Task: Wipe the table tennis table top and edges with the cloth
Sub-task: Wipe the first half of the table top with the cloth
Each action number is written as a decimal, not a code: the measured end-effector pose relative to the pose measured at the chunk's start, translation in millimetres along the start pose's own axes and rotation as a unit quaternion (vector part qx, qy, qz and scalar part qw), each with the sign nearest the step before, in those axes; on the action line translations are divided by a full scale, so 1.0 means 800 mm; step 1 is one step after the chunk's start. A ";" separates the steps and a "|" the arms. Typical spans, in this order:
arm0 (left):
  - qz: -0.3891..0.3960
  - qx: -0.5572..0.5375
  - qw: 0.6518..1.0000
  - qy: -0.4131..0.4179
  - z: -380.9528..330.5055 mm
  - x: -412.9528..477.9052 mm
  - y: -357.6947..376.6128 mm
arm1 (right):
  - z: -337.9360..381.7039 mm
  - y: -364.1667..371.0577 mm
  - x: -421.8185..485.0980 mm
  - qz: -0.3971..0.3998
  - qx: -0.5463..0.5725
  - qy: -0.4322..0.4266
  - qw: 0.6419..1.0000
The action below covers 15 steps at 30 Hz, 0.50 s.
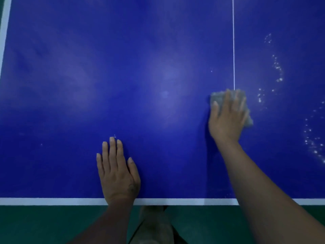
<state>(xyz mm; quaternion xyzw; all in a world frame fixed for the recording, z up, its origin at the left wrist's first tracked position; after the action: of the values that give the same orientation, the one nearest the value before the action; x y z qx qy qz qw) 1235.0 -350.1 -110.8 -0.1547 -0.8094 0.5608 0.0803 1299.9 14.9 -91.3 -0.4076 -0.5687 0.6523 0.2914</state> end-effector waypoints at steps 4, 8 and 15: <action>0.006 0.003 1.000 -0.003 0.001 -0.001 0.001 | 0.017 0.012 -0.070 0.003 -0.054 -0.048 0.997; 0.011 0.000 1.000 -0.005 0.000 -0.001 0.002 | 0.152 0.027 -0.081 0.003 -0.060 -0.189 0.980; 0.000 0.001 1.000 0.002 0.005 -0.001 0.006 | 0.254 0.005 0.044 -0.015 -0.023 -0.223 0.974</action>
<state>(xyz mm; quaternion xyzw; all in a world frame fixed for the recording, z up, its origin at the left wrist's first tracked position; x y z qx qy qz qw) 1235.5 -352.2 -116.8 -0.1562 -0.8085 0.5614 0.0821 1107.4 -59.0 -98.4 -0.2501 -0.6401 0.7093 0.1572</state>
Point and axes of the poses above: each hand's wrist, its own x-axis towards the middle knuckle, its own y-axis out of the palm, z = x × y, the point moved 6 cm from there along x, towards the middle knuckle, and after that the axes turned 8 degrees about -x, right-handed, at the moved point
